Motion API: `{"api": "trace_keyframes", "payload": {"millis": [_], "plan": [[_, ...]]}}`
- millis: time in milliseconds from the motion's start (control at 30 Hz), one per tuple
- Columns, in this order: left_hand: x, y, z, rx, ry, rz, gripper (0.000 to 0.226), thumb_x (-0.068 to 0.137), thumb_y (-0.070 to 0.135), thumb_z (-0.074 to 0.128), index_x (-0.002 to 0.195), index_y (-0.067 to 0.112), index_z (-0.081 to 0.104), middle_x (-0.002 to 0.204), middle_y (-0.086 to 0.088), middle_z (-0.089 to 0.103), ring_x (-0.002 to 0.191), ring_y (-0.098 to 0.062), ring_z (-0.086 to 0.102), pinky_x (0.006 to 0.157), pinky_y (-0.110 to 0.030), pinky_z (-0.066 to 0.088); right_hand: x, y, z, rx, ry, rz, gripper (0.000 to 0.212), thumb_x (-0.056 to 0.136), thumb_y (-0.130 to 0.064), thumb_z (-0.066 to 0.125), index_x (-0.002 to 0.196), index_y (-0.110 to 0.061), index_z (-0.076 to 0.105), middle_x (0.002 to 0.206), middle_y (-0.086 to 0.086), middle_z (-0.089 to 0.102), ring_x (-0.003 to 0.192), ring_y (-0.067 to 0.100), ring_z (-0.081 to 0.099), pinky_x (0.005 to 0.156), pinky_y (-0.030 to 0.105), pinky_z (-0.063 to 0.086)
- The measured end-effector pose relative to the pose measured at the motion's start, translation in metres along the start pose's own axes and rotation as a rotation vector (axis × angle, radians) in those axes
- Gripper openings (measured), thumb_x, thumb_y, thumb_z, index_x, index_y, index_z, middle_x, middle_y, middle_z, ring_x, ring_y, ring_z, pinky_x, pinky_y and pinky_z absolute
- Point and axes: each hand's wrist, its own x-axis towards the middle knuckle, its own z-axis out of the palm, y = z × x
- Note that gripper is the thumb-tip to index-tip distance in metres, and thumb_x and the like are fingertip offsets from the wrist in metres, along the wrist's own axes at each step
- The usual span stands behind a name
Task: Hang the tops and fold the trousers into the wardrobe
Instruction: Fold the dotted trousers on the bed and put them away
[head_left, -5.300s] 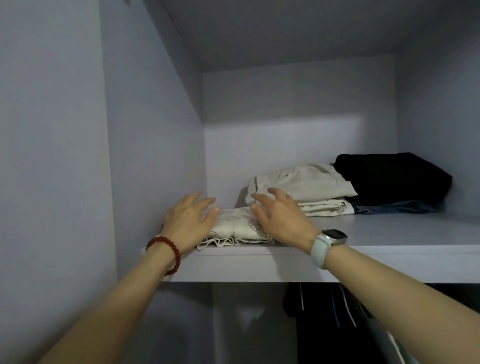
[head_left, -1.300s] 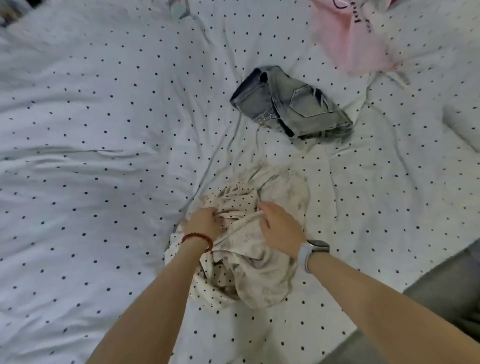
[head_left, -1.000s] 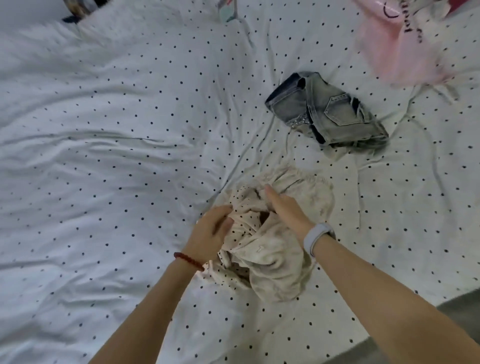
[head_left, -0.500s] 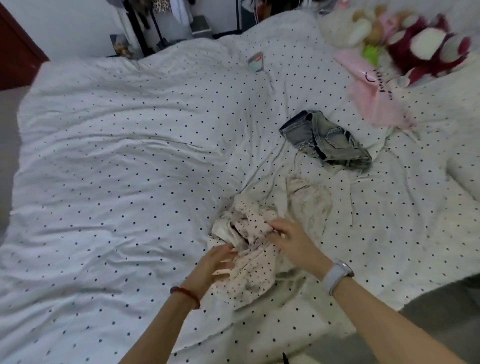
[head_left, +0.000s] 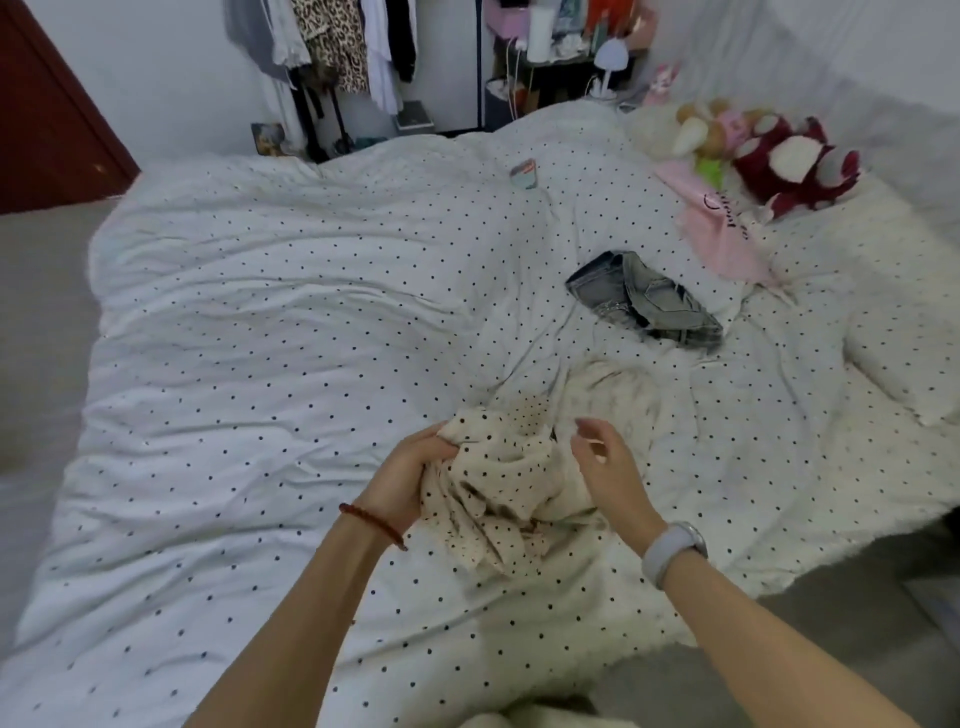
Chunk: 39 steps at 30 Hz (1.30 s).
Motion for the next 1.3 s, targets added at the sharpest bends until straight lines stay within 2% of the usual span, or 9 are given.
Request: {"api": "trace_keyframes", "payload": {"millis": [200,333,533,633,733,867,1033,1200,1300], "plan": [[-0.064,0.02,-0.04,-0.015,0.077,0.103,0.014,0.047,0.023,0.06,0.059,0.017,0.066,0.065,-0.005,0.063,0.063,-0.02,0.062,0.061,-0.029,0.048,0.006,-0.016,0.058,-0.108,-0.555,0.198,0.097,0.073,-0.075,0.05,0.148,-0.021,0.02,0.147,-0.002,0.033,0.134,0.02,0.037,0.11,0.035,0.032],[-0.098,0.004,-0.075,-0.161,0.323,0.12,0.022,0.087,0.01,0.039,0.085,0.012,0.062,0.077,-0.006,0.066,0.078,-0.026,0.059,0.072,-0.036,0.044,-0.039,0.004,0.115,-0.262,-0.969,0.348,0.044,0.091,-0.053,0.045,0.113,-0.019,0.062,0.107,0.003,0.064,0.102,0.02,0.059,0.096,0.037,0.047],[-0.129,-0.015,-0.108,-0.177,0.402,0.045,0.024,0.084,0.019,0.048,0.097,0.007,0.064,0.093,-0.013,0.067,0.086,-0.031,0.063,0.079,-0.041,0.048,-0.053,-0.018,0.114,-0.145,-0.629,0.062,0.023,0.098,-0.025,0.042,0.081,-0.012,0.05,0.074,0.008,0.045,0.07,0.02,0.045,0.066,0.029,0.039],[-0.137,-0.015,-0.104,0.078,0.286,-0.074,0.035,0.073,0.034,0.062,0.092,0.006,0.066,0.093,-0.013,0.069,0.087,-0.033,0.065,0.075,-0.037,0.053,-0.04,-0.041,0.095,0.009,-0.449,0.063,0.023,0.099,-0.028,0.039,0.11,-0.013,0.053,0.104,0.025,0.055,0.099,0.039,0.058,0.087,0.046,0.051],[-0.142,-0.007,-0.093,0.426,0.212,-0.185,0.063,0.063,0.055,0.073,0.106,0.009,0.067,0.103,-0.008,0.071,0.097,-0.025,0.067,0.088,-0.038,0.053,-0.036,-0.079,0.079,0.153,-0.38,-0.027,0.017,0.1,-0.021,0.038,0.098,-0.021,0.055,0.093,0.007,0.059,0.081,0.02,0.059,0.067,0.031,0.053],[-0.15,0.02,-0.07,0.456,0.253,-0.118,0.065,0.063,0.058,0.07,0.102,0.007,0.069,0.098,-0.008,0.073,0.092,-0.023,0.069,0.083,-0.035,0.053,-0.034,-0.133,0.06,0.194,-0.451,-0.234,0.019,0.099,-0.02,0.042,0.091,-0.024,0.059,0.092,0.007,0.058,0.085,0.02,0.056,0.081,0.039,0.046],[-0.163,0.059,-0.033,0.078,0.432,0.361,0.033,0.083,0.027,0.066,0.103,0.0,0.064,0.105,-0.018,0.068,0.1,-0.031,0.065,0.088,-0.041,0.052,-0.031,-0.184,0.035,0.104,-0.539,-0.51,0.013,0.097,-0.015,0.046,0.092,-0.017,0.058,0.074,-0.005,0.051,0.066,0.002,0.048,0.064,0.016,0.037],[-0.188,0.091,0.014,0.034,0.553,0.558,0.033,0.085,0.024,0.058,0.111,0.004,0.06,0.106,-0.011,0.069,0.098,-0.023,0.067,0.077,-0.03,0.055,-0.028,-0.178,0.025,-0.216,-0.874,-0.595,0.021,0.092,-0.022,0.057,0.112,-0.018,0.052,0.113,0.0,0.053,0.107,0.015,0.05,0.084,0.016,0.043],[-0.211,0.099,0.044,0.021,0.667,0.662,0.027,0.089,0.02,0.053,0.111,0.004,0.058,0.102,-0.01,0.069,0.093,-0.021,0.066,0.074,-0.029,0.053,-0.028,-0.165,0.03,-0.521,-0.99,-0.668,0.056,0.086,-0.035,0.063,0.135,-0.027,0.037,0.147,-0.002,0.017,0.138,0.017,0.016,0.112,0.032,0.019]]}}
